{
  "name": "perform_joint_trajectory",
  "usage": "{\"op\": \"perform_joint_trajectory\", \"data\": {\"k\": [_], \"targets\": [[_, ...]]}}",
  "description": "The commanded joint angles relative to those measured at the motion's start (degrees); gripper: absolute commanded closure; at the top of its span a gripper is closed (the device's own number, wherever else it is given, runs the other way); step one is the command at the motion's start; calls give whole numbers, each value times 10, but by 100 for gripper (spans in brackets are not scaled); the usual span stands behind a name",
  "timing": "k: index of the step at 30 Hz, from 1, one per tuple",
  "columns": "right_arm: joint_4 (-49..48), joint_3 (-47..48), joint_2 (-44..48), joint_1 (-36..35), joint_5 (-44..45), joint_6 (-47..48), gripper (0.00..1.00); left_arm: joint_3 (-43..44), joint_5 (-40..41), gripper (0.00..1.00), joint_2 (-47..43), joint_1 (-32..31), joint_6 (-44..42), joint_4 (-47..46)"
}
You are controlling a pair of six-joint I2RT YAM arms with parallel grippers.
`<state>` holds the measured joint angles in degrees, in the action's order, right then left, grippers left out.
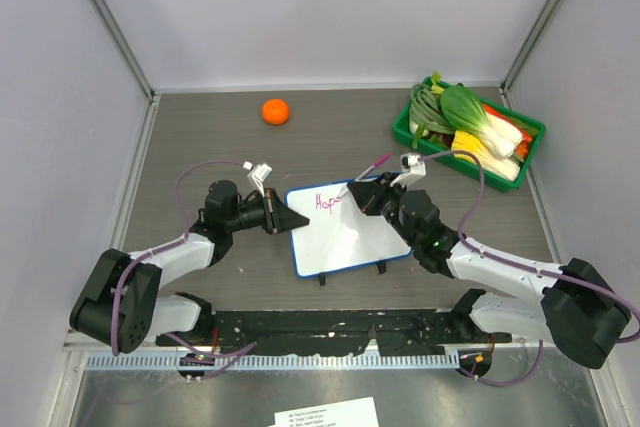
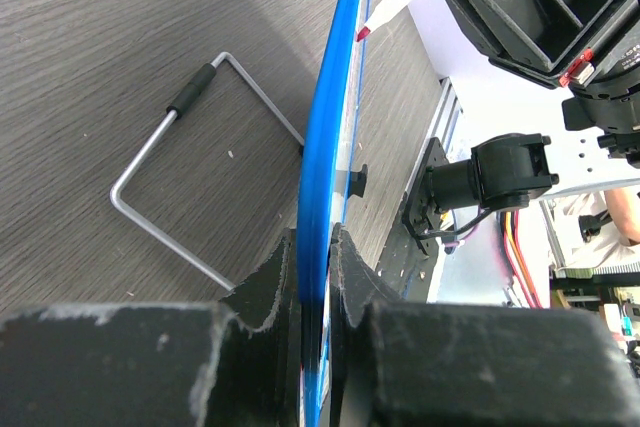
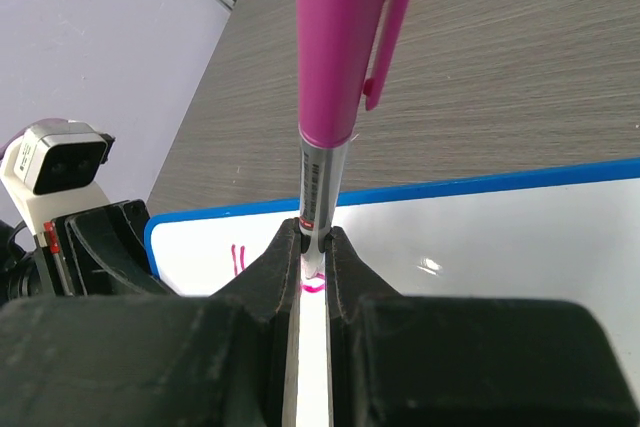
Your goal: Write a sentence on the whiteboard
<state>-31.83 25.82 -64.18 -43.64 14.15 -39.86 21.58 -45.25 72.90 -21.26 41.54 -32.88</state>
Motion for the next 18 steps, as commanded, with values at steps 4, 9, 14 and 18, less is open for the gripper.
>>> {"op": "perform_joint_trajectory", "data": {"k": [4, 9, 14, 18], "targets": [[3, -2, -6, 2, -14, -5, 99, -9, 77, 100, 17, 4, -93, 73], [7, -9, -6, 2, -19, -7, 99, -9, 78, 100, 18, 4, -92, 72], [15, -16, 3, 2, -18, -5, 99, -10, 77, 100, 18, 4, -92, 72], [24, -19, 13, 2, -12, 2, 99, -9, 77, 100, 18, 3, -93, 72]]}}
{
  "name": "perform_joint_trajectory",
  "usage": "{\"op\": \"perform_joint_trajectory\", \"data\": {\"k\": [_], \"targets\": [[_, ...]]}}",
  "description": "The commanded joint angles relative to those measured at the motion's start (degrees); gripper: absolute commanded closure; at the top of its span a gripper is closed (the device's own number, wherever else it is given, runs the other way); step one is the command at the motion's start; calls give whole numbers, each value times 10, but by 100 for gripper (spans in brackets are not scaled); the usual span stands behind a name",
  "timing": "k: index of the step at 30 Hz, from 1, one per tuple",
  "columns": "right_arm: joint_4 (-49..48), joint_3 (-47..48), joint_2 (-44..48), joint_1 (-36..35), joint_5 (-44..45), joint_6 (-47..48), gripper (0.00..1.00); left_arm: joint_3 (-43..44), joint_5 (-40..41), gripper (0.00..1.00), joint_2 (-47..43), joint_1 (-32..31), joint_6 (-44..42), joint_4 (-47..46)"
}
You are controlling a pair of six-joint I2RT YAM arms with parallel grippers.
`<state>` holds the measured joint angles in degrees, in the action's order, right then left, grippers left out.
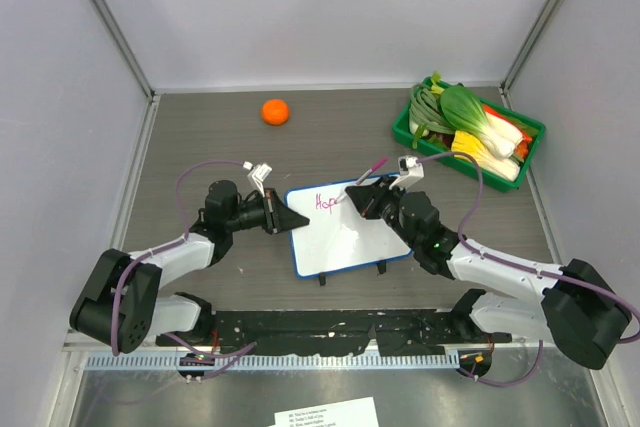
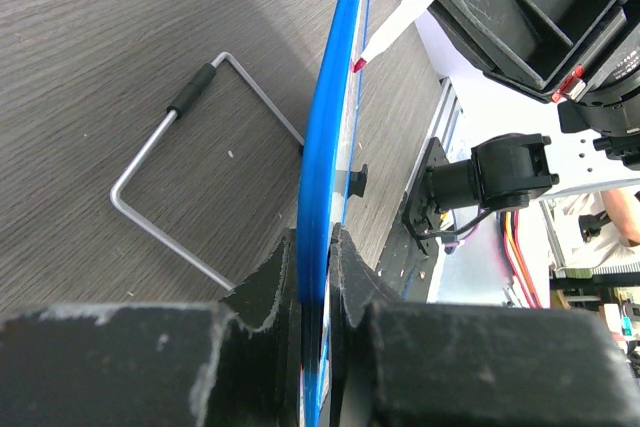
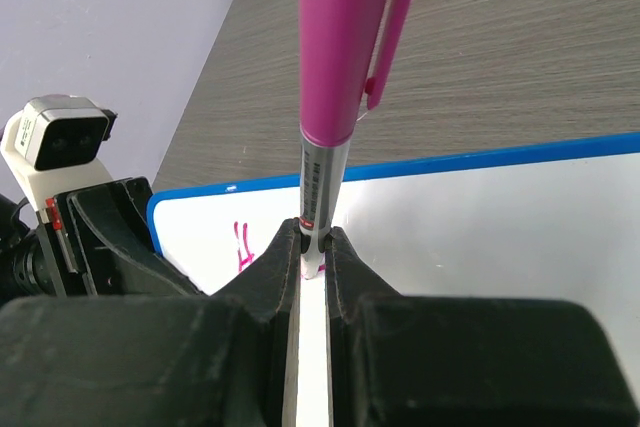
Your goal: Write a sentence on the whiteboard
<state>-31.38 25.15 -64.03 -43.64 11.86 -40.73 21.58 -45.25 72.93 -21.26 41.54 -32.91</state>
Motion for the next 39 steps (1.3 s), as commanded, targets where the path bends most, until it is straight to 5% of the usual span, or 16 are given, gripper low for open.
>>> {"op": "perform_joint_trajectory", "data": {"k": [1, 39], "targets": [[24, -13, 16, 2, 14, 12, 99, -9, 77, 100, 17, 3, -93, 72], [89, 10, 144, 13, 36, 34, 99, -12, 80, 100, 11, 3, -94, 75]]}}
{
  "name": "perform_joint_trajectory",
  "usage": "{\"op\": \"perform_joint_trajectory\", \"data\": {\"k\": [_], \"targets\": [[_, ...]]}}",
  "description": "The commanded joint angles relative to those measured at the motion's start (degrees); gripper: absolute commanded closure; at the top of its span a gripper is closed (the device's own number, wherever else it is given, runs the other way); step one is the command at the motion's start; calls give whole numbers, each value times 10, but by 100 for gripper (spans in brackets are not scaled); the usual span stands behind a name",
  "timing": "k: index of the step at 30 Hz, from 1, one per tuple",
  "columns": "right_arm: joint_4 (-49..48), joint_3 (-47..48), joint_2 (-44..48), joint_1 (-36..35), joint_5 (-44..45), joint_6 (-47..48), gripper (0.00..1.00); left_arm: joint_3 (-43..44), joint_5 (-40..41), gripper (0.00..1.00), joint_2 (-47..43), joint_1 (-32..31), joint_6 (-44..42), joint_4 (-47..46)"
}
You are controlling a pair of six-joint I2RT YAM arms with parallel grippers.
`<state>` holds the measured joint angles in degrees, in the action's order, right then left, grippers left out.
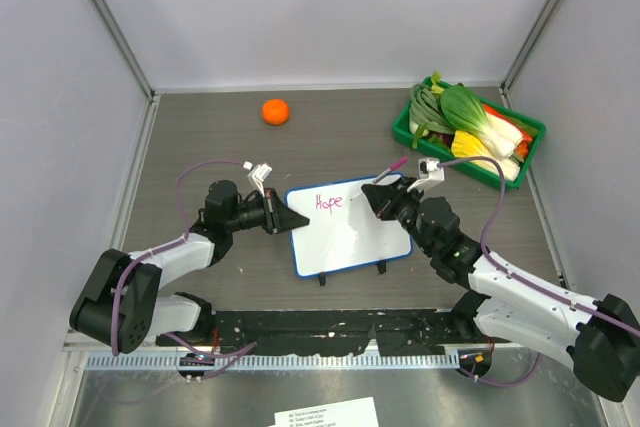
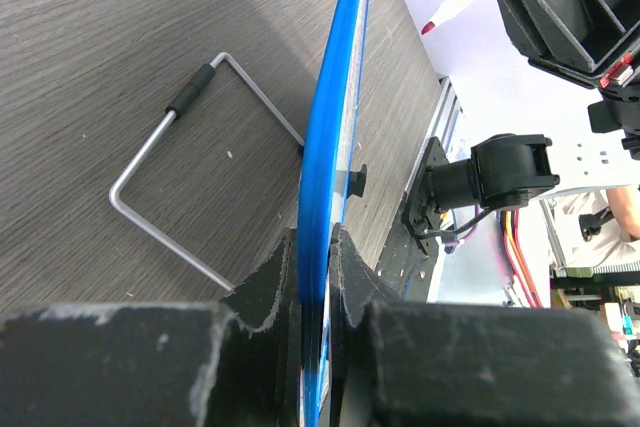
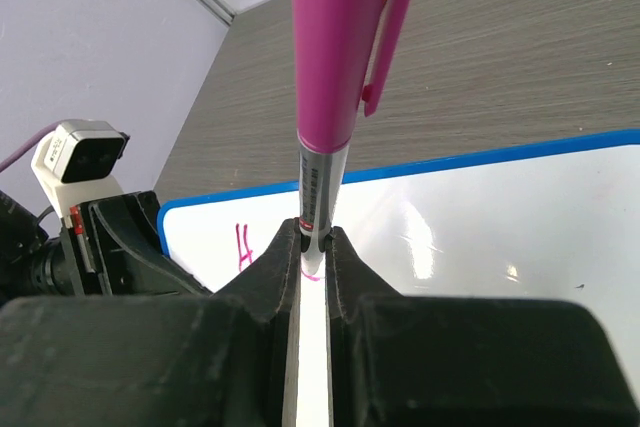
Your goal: Write a sentence on the whiteboard
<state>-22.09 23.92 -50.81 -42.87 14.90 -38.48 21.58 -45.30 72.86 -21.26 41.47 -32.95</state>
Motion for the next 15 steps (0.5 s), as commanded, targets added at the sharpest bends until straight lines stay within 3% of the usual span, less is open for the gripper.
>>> {"op": "perform_joint_trajectory", "data": {"k": [1, 15], "targets": [[-3, 22, 11, 5, 6, 10, 99, -12, 81, 100, 11, 3, -93, 75], [8, 31, 19, 9, -5, 24, 100, -12, 83, 100, 8, 3, -94, 77]]}}
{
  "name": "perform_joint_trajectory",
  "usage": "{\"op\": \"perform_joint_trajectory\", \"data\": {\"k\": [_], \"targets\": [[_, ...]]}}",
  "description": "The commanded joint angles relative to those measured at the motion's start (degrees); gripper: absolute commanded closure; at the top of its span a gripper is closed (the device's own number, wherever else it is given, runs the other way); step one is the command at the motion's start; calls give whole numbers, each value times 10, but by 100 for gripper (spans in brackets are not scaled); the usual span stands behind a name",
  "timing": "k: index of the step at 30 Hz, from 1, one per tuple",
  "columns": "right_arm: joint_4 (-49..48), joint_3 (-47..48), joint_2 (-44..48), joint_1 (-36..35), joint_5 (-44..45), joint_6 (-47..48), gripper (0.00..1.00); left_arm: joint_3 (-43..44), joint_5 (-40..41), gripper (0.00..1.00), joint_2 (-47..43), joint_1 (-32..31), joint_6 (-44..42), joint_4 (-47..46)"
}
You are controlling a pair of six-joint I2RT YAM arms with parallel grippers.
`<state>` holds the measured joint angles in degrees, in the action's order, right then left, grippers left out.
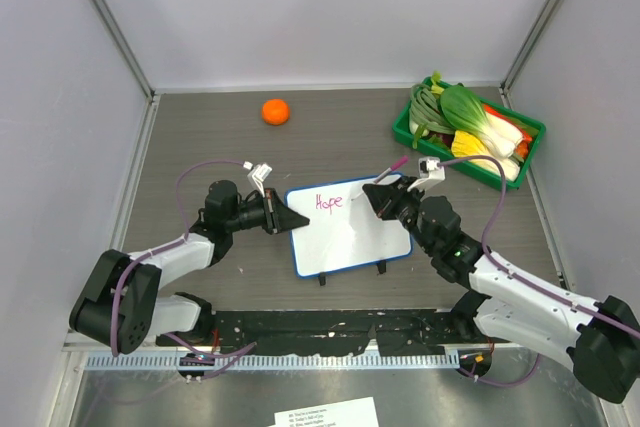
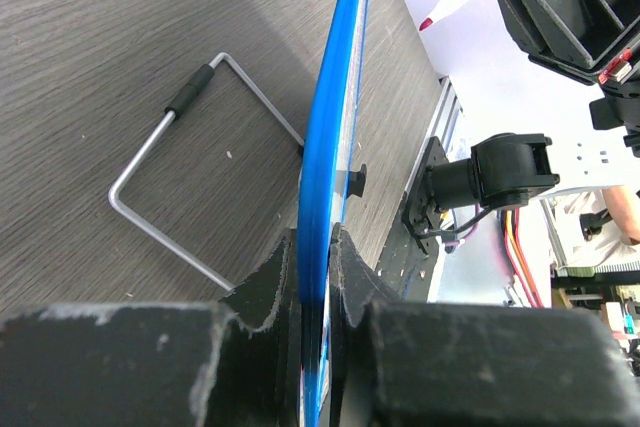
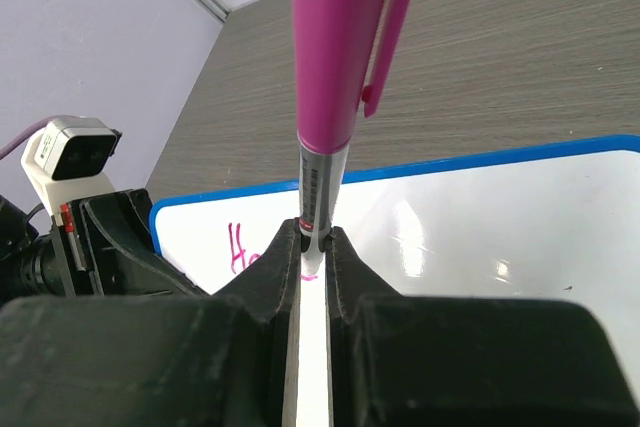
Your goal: Write a sentence on the whiteboard
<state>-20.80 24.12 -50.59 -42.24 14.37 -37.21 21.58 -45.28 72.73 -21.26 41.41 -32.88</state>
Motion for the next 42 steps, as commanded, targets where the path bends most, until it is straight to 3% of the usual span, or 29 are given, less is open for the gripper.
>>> {"op": "perform_joint_trajectory", "data": {"k": [1, 42], "targets": [[-4, 29, 18, 3, 1, 11, 99, -12, 83, 100, 9, 3, -93, 77], [-33, 57, -78, 7, 99, 50, 99, -10, 82, 100, 12, 3, -95, 78]]}}
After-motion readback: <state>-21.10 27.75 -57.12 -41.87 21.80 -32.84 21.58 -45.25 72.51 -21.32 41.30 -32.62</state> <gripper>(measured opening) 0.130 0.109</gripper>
